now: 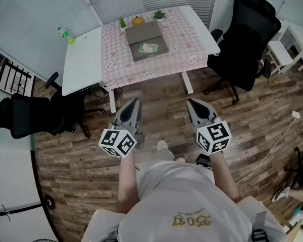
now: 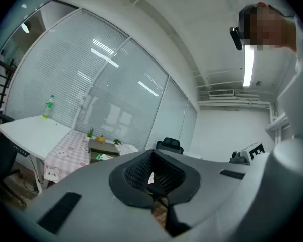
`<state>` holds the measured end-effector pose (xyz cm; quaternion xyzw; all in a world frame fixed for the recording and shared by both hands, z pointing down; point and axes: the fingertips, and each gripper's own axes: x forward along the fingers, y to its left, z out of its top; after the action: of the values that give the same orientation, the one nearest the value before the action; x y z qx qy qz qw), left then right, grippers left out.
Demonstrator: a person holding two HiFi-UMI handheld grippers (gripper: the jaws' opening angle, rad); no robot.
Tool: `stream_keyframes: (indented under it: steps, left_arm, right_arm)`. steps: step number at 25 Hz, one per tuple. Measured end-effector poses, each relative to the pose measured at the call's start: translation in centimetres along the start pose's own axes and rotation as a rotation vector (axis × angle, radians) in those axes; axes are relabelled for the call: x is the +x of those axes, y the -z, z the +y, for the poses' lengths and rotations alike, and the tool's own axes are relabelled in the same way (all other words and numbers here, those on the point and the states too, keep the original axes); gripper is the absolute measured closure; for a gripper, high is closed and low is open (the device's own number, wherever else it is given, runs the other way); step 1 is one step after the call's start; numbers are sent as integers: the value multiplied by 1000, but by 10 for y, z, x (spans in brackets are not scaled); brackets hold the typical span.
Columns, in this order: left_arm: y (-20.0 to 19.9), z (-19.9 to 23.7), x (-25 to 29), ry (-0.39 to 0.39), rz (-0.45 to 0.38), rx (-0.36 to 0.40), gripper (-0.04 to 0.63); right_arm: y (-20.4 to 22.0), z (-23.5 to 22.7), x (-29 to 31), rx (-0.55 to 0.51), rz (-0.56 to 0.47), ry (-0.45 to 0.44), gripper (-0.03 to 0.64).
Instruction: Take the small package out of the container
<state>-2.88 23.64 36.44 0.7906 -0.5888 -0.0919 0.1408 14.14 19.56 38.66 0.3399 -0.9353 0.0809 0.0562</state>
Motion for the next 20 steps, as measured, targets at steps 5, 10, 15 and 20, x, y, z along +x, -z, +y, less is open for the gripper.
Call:
stream_keyframes:
  steps: [5, 10, 15, 20]
  left_arm:
    - [2, 10, -21, -33, 4, -23, 581]
    - [2, 4, -32, 1, 2, 1, 546]
    - [2, 3, -29, 44, 23, 40, 210]
    - [5, 8, -18, 54, 59, 72, 198]
  right_arm:
    - [1, 16, -3, -14, 0, -5, 604]
    - [3, 23, -5, -23, -13, 21, 604]
    - [9, 31, 0, -36, 16, -32, 282]
    - [11, 22, 9, -39, 31, -33, 261]
